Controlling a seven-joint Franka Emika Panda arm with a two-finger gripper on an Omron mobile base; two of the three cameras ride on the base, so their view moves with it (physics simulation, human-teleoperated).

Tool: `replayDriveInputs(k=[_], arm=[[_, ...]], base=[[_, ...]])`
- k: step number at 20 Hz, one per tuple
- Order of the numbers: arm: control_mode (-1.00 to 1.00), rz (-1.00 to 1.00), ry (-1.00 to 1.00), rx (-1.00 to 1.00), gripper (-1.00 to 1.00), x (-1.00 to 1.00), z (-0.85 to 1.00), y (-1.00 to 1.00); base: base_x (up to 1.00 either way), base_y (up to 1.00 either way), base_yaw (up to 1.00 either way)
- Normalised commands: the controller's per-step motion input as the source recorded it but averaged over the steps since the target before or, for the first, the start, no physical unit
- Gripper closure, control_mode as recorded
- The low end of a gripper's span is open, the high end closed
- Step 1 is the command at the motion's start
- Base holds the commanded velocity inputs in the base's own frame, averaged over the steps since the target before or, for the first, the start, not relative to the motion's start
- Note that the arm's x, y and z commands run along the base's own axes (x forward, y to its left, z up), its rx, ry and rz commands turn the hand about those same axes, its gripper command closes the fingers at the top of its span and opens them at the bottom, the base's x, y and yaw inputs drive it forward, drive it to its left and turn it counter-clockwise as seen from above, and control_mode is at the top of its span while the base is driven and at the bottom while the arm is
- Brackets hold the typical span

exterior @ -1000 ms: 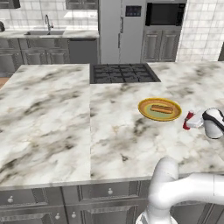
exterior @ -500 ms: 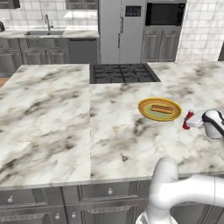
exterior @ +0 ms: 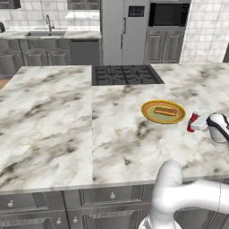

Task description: Move the hot dog bun to the plate on the dining table and place the condiment next to that plate. Then navigate to the fridge and take the sausage and place it on the plate as well.

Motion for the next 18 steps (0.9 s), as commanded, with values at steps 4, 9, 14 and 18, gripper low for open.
replayDriveInputs(k=[4, 9, 14, 18], arm=[[-1.00, 0.00, 0.00, 0.00, -1.00, -0.09, 0.03, 0.00], [-1.00, -0.01, -0.04, 0.00, -1.00, -0.33, 0.34, -0.07], [-1.00, -0.02, -0.05, 0.00, -1.00, -0.42, 0.78, 0.00], [-1.00, -0.01, -0.05, -0.04, -1.00, -0.46, 0.92, 0.26]], base=[[0.00, 0.00, 0.00], [0.00, 0.00, 0.00], [0.00, 0.00, 0.00], [0.00, 0.00, 0.00]])
